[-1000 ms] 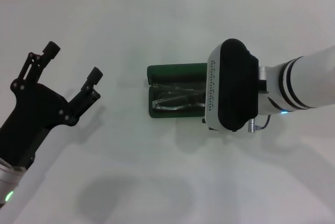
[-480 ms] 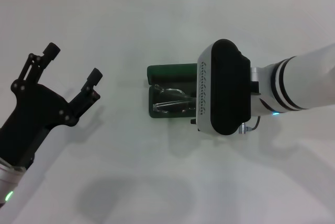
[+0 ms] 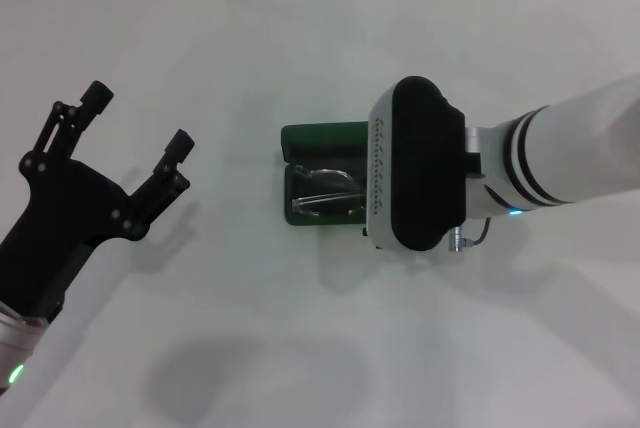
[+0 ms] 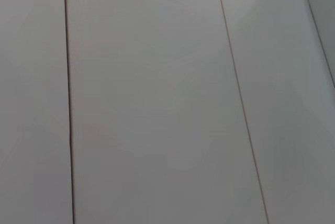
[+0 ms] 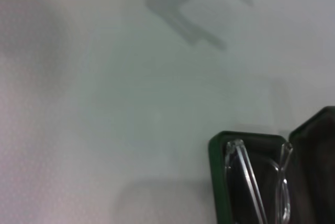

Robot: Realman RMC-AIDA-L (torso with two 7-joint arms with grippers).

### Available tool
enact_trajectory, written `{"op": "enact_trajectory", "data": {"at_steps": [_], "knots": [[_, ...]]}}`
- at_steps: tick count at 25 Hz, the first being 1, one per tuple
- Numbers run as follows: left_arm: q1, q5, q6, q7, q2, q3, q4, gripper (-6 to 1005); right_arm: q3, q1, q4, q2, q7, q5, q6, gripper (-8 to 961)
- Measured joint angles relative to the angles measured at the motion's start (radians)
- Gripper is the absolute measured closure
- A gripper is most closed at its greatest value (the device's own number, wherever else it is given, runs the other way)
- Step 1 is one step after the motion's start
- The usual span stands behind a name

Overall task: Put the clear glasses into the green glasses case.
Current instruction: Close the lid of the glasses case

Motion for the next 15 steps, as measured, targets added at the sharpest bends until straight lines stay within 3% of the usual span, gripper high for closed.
{"op": "enact_trajectory", "data": {"at_steps": [15], "knots": [[-0.002, 0.000, -0.003, -0.001, -0.002, -0.003, 0.001, 124, -0.026, 0.054, 0.064, 0.000, -0.001, 0.022, 0.023, 416]]}}
